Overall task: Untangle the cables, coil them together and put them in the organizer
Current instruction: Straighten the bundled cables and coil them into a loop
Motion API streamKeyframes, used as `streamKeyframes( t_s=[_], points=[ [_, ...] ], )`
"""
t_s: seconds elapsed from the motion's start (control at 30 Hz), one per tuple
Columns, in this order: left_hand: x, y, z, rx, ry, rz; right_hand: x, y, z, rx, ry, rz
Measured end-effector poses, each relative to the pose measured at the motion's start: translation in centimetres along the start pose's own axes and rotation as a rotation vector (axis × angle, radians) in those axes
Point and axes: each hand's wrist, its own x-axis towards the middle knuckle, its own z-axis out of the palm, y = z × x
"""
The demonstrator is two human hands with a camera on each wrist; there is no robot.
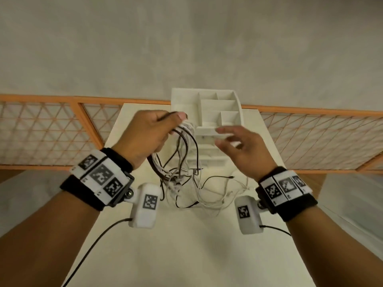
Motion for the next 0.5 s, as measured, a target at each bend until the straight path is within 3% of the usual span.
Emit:
streamKeyframes(
  t_s=[0.1,0.27,0.5],
  points=[
    [-0.6,-0.3,1.2,0.154,-0.066,0.035,1.1,-4.8,1.1,0.13,-0.079,-0.138],
    [-1.0,-0.3,0.6,0.186,-0.101,0.094,1.4,-4.9,2.4,0.224,-0.211,-0.171],
    [-1.0,-0.3,0.8,0.271,-0.043,0.145,1.0,-2.2,3.7,0.149,-0.101,-0.071]
  ],
)
